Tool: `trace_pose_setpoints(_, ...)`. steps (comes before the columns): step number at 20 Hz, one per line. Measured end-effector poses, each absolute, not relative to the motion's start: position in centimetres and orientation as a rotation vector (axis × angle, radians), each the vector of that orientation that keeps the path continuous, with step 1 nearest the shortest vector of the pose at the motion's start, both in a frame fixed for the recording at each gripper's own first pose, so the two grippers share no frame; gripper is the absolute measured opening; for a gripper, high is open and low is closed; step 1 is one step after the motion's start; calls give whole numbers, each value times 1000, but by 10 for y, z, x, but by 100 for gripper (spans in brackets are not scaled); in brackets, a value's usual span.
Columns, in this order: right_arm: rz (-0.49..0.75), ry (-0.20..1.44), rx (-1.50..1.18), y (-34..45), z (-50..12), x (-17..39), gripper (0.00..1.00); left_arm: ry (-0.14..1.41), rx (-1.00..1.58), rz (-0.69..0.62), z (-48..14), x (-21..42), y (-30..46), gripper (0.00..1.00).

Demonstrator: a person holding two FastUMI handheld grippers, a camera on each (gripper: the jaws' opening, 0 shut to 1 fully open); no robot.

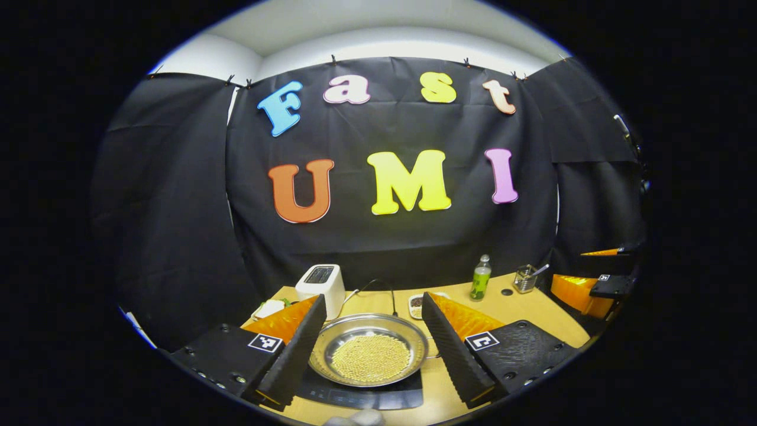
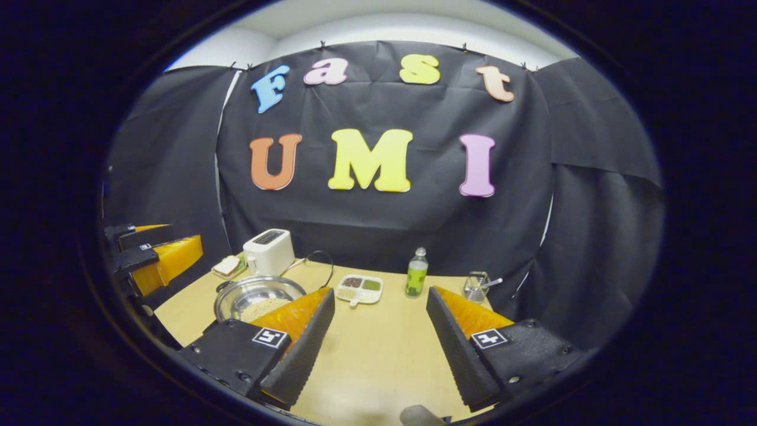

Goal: First push the handle of the pot to place it horizontally, then grasp the pot with both hands and set it on the induction cooktop.

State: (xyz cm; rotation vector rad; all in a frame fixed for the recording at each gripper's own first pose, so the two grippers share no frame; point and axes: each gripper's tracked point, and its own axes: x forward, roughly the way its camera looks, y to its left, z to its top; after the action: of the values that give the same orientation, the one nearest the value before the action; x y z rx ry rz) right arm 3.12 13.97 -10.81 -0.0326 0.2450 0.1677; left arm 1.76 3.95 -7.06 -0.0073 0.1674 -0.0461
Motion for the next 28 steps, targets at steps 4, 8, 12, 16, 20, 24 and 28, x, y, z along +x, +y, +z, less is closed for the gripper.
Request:
trace_pose_setpoints(4,138,144,0,77,-52,10,97,82,-15,-45,-17,-8,7,96)
trace_pose_setpoints(8,106,79,34,25,-17,-8,97,-11,-19,-45,29,-27,-22,96)
trace_pose_setpoints(12,85,35,55,-10,1,-26,97,-63,-47,-79,55,-43,-55,96)
trace_pose_setpoints(16,76,14,54,-27,13,-37,98,-70,-40,-89,59,-51,-73,96)
trace_pose_setpoints(20,65,-3,48,-38,21,-41,98,-75,-56,-93,65,-52,-80,96)
trace_pose_setpoints(24,60,19,76,-43,19,-41,97,-77,-60,-85,66,-53,-79,96)
trace_pose_setpoints(28,70,24,81,-40,18,-39,98,-73,-64,-83,67,-51,-78,96)
